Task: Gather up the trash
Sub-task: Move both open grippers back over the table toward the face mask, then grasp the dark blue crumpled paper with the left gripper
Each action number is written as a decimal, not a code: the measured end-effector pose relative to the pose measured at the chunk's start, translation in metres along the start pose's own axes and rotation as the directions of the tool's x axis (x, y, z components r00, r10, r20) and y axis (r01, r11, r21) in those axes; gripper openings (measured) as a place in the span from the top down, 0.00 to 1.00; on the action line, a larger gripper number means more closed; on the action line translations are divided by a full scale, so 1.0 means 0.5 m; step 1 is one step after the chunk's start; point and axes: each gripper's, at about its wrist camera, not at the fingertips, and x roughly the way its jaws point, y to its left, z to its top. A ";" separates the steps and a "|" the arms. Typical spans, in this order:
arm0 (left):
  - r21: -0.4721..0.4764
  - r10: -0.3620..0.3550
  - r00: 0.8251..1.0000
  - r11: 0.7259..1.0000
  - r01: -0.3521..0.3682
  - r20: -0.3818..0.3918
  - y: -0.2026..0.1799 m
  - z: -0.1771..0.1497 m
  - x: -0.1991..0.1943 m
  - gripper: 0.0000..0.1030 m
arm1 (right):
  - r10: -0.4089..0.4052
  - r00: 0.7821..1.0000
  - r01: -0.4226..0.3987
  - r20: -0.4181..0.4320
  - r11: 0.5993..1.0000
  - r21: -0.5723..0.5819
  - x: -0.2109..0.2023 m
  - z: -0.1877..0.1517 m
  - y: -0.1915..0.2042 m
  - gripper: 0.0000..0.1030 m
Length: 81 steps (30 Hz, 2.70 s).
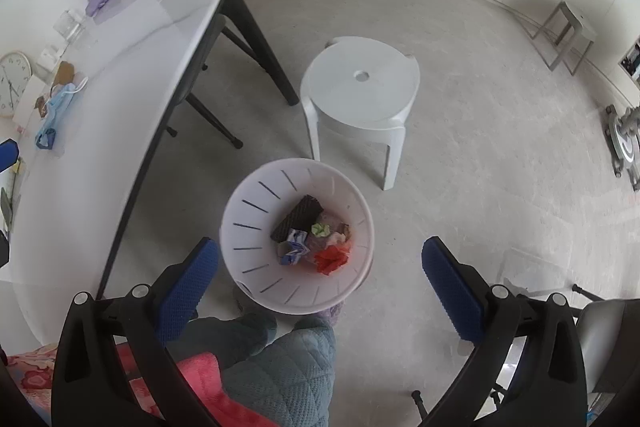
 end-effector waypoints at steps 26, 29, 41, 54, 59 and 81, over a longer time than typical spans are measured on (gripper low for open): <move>-0.447 0.318 0.948 0.851 -0.275 0.023 0.407 -0.161 -0.132 0.08 | 0.171 0.984 -0.149 0.041 0.932 -0.330 0.020 0.173 0.438 0.02; -0.485 0.371 0.929 0.814 -0.320 0.011 0.464 -0.184 -0.131 0.08 | 0.198 0.980 -0.171 0.034 0.911 -0.376 0.029 0.196 0.505 0.02; -0.486 0.401 0.916 0.795 -0.363 -0.029 0.648 -0.210 -0.030 0.21 | 0.240 0.970 -0.224 -0.032 0.841 -0.493 0.083 0.277 0.666 0.02; -0.461 0.359 0.931 0.817 -0.347 -0.065 0.727 -0.211 0.042 0.52 | 0.248 0.962 -0.272 -0.119 0.799 -0.536 0.166 0.337 0.751 0.02; -0.449 0.372 0.926 0.819 -0.359 -0.061 0.726 -0.203 0.052 0.63 | 0.257 0.957 -0.289 -0.137 0.769 -0.571 0.184 0.352 0.776 0.02; -0.494 0.317 0.946 0.813 -0.307 -0.066 0.718 -0.250 0.015 0.65 | 0.226 0.880 -0.455 -0.417 0.151 -0.878 0.280 0.429 1.044 0.14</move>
